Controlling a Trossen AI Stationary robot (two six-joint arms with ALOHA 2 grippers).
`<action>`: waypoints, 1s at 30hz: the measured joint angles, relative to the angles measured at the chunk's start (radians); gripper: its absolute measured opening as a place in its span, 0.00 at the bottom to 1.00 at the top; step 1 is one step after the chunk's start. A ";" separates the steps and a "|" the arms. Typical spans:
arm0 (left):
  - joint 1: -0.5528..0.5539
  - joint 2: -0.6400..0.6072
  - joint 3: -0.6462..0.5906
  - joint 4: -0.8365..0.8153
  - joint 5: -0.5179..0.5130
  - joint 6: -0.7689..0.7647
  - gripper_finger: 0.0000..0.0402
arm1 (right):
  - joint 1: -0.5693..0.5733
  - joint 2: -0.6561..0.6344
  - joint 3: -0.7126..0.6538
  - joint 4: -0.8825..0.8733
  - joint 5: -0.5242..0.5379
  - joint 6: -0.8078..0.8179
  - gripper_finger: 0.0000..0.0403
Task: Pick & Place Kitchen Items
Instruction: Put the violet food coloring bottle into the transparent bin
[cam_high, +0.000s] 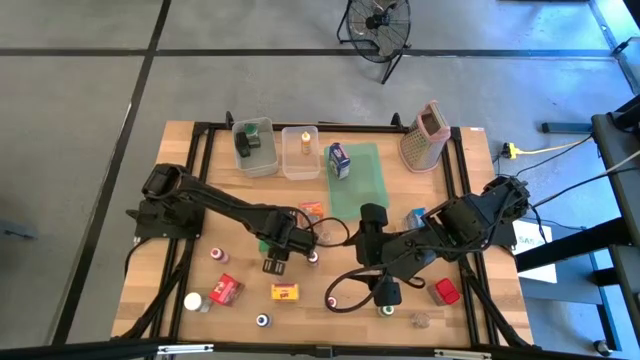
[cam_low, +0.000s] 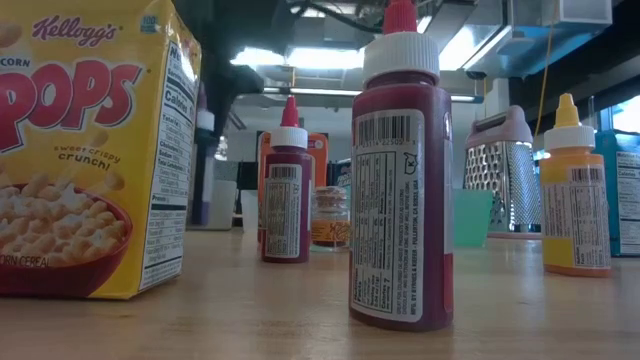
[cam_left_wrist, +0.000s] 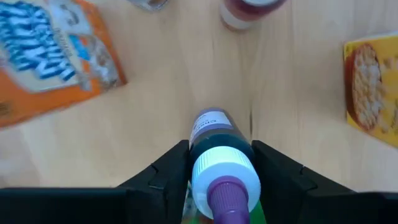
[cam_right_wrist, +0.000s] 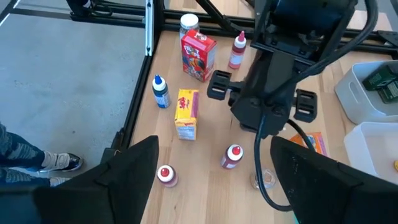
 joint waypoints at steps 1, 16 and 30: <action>0.000 0.000 0.018 -0.023 -0.001 0.000 0.37 | 0.000 -0.001 0.000 0.000 0.000 0.000 0.77; 0.085 -0.002 0.397 -0.361 -0.094 0.069 0.37 | 0.059 -0.064 0.000 0.006 0.091 -0.030 0.69; 0.363 -0.012 0.655 -0.481 -0.083 0.175 0.37 | 0.083 -0.128 0.000 -0.136 0.080 -0.018 0.61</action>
